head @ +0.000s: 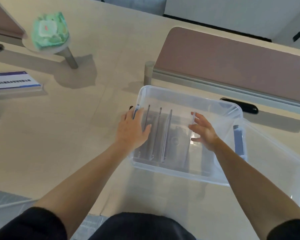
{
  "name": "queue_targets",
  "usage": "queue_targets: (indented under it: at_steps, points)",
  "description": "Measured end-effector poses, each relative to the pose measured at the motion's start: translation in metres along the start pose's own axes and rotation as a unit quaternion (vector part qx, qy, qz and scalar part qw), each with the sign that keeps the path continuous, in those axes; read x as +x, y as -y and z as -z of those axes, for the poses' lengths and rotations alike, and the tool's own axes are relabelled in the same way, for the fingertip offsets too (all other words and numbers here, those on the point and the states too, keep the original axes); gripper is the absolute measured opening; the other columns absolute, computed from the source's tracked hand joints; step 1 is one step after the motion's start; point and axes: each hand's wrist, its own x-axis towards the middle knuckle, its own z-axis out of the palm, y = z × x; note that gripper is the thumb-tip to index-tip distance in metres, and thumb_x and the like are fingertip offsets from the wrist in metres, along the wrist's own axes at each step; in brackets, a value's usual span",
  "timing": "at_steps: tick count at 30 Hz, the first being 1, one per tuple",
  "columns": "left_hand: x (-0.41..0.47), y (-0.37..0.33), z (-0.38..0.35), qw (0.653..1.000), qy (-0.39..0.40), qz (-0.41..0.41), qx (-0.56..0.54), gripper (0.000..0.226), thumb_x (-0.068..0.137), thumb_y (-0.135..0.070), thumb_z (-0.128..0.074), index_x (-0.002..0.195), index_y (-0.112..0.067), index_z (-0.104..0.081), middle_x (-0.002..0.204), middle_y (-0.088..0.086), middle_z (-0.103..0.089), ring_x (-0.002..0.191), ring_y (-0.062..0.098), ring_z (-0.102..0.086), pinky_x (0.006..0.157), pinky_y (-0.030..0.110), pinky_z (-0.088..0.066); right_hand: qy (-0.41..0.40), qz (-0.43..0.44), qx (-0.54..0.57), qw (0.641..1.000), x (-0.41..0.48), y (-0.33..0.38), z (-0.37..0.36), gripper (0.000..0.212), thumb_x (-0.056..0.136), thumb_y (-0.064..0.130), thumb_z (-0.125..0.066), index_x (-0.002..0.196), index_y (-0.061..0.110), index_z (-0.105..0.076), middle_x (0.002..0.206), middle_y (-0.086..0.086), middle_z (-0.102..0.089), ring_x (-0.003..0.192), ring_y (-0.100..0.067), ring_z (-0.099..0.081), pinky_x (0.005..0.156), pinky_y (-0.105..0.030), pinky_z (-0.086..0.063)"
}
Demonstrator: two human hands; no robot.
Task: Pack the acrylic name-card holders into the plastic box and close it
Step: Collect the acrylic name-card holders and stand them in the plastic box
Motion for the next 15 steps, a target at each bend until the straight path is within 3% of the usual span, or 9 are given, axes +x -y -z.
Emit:
queue_targets:
  at_steps: [4, 7, 10, 13, 15]
  points:
    - [-0.005, -0.011, 0.01, 1.0, 0.001, 0.021, 0.0, 0.062, 0.094, -0.042, -0.054, 0.146, -0.018, -0.031, 0.149, 0.009, -0.038, 0.133, 0.032, -0.032, 0.108, 0.04, -0.031, 0.005, -0.028, 0.008, 1.0, 0.016, -0.017, 0.006, 0.059, 0.09, 0.01, -0.069, 0.138, 0.037, -0.05, 0.143, 0.007, -0.041, 0.128, -0.023, -0.046, 0.103, -0.06, -0.04]
    - [-0.007, -0.018, 0.016, 0.999, 0.004, 0.028, 0.018, 0.06, 0.095, -0.041, -0.052, 0.147, -0.019, -0.029, 0.15, 0.007, -0.036, 0.133, 0.029, -0.032, 0.106, 0.038, -0.032, 0.047, -0.056, 0.048, 0.996, 0.027, -0.023, 0.013, 0.068, 0.083, 0.012, -0.075, 0.141, 0.036, -0.048, 0.14, 0.009, -0.041, 0.133, -0.022, -0.041, 0.107, -0.061, -0.033]
    - [-0.006, -0.019, 0.018, 0.999, 0.009, 0.039, 0.021, 0.061, 0.095, -0.042, -0.054, 0.147, -0.021, -0.03, 0.149, 0.007, -0.038, 0.13, 0.031, -0.036, 0.104, 0.038, -0.033, 0.06, -0.049, 0.042, 0.996, 0.03, -0.019, 0.021, 0.068, 0.077, 0.01, -0.077, 0.137, 0.031, -0.051, 0.136, 0.0, -0.051, 0.129, -0.024, -0.048, 0.116, -0.057, -0.026]
    - [-0.006, -0.016, 0.014, 0.999, 0.013, 0.046, 0.02, 0.062, 0.093, -0.043, -0.055, 0.147, -0.024, -0.03, 0.147, 0.007, -0.04, 0.125, 0.035, -0.04, 0.101, 0.04, -0.037, 0.066, -0.002, -0.096, 0.993, 0.016, -0.012, 0.027, 0.074, 0.088, 0.027, -0.074, 0.149, 0.037, -0.034, 0.156, -0.007, -0.037, 0.141, -0.03, -0.039, 0.114, -0.054, -0.033]
    - [-0.005, -0.014, 0.011, 0.998, 0.015, 0.055, 0.006, 0.061, 0.092, -0.043, -0.055, 0.146, -0.026, -0.03, 0.145, 0.006, -0.041, 0.124, 0.036, -0.04, 0.098, 0.042, -0.039, 0.06, 0.048, -0.237, 0.968, 0.001, -0.008, 0.03, 0.086, 0.086, 0.035, -0.073, 0.153, 0.042, -0.02, 0.16, -0.005, -0.029, 0.141, -0.029, -0.038, 0.112, -0.051, -0.038]
